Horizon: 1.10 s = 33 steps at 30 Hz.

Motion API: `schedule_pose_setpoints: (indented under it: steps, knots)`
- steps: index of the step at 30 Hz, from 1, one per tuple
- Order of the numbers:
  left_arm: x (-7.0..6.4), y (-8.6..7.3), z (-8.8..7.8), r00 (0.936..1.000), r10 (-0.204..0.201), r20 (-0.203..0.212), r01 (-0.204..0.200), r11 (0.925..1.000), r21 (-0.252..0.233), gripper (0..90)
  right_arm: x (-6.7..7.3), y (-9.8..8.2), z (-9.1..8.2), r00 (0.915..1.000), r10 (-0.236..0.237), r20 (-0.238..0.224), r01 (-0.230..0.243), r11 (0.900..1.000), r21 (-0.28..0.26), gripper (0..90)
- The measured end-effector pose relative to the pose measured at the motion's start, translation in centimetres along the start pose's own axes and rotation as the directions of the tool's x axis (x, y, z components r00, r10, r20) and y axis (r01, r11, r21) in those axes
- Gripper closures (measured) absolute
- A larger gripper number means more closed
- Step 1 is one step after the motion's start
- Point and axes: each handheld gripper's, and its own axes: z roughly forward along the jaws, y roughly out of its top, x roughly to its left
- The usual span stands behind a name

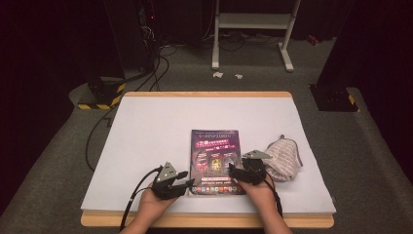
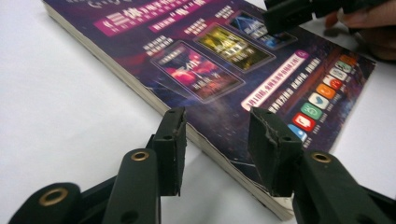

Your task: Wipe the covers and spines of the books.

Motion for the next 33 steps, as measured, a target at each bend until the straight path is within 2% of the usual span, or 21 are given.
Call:
schedule_pose_setpoints:
  steps: [3,7,10,15,20,24,25,28,30,33]
  knots:
    - [0.6,0.0,-0.3,0.9996,-0.023,-0.017,0.022,0.9995,-0.022,56.3,0.2,0.0,0.0,1.0000,-0.001,0.003,0.001,1.000,0.000,39.2]
    - [1.1,-0.1,-0.5,0.9991,-0.036,-0.025,0.035,0.9991,-0.023,56.2,0.7,0.1,0.2,1.0000,-0.008,-0.004,0.008,1.000,0.003,39.6]
    - [1.5,-0.3,-0.5,0.9979,-0.046,-0.046,0.046,0.9988,-0.019,55.9,1.7,0.4,0.7,0.9995,-0.028,-0.011,0.028,1.000,0.004,39.5]
    - [2.0,-0.4,-0.6,0.9960,-0.068,-0.058,0.067,0.9975,-0.023,55.5,2.9,0.5,1.1,0.9980,-0.054,-0.034,0.054,0.999,0.004,39.5]
    - [2.0,-0.5,-0.6,0.9959,-0.068,-0.060,0.067,0.9976,-0.017,55.3,3.4,0.4,1.1,0.9970,-0.066,-0.041,0.066,0.998,0.005,39.6]
    - [2.1,-0.4,-0.7,0.9954,-0.066,-0.070,0.064,0.9975,-0.031,54.3,3.4,0.5,1.1,0.9959,-0.080,-0.041,0.080,0.997,0.004,41.7]
    - [2.2,-0.4,-1.1,0.9950,-0.063,-0.078,0.059,0.9970,-0.051,53.7,3.4,0.6,0.8,0.9948,-0.097,-0.033,0.096,0.995,-0.023,42.0]
    - [2.3,-0.3,-1.3,0.9943,-0.059,-0.089,0.053,0.9962,-0.069,51.0,3.4,0.9,0.2,0.9925,-0.121,-0.016,0.120,0.992,-0.048,41.7]
    - [2.6,-0.2,-1.9,0.9920,-0.043,-0.118,0.032,0.9950,-0.095,48.7,3.5,1.2,-0.3,0.9904,-0.138,-0.007,0.137,0.988,-0.071,41.7]
    - [3.1,-0.2,-2.3,0.9906,-0.059,-0.124,0.045,0.9931,-0.108,45.1,3.3,1.5,-1.1,0.9879,-0.155,0.002,0.154,0.983,-0.100,42.3]
